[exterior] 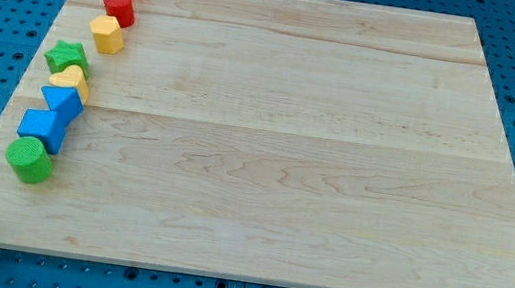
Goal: Place the green star towards top center
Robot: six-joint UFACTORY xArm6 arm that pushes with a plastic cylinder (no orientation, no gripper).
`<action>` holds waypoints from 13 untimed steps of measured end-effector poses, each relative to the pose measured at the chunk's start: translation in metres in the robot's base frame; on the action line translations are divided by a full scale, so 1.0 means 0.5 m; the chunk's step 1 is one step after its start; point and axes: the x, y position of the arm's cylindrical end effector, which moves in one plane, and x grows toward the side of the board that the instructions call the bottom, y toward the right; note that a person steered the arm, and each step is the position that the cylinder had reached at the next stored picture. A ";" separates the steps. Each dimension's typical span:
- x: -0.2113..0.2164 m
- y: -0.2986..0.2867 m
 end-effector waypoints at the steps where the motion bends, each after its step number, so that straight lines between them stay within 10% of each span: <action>1: -0.001 -0.055; 13: -0.466 0.046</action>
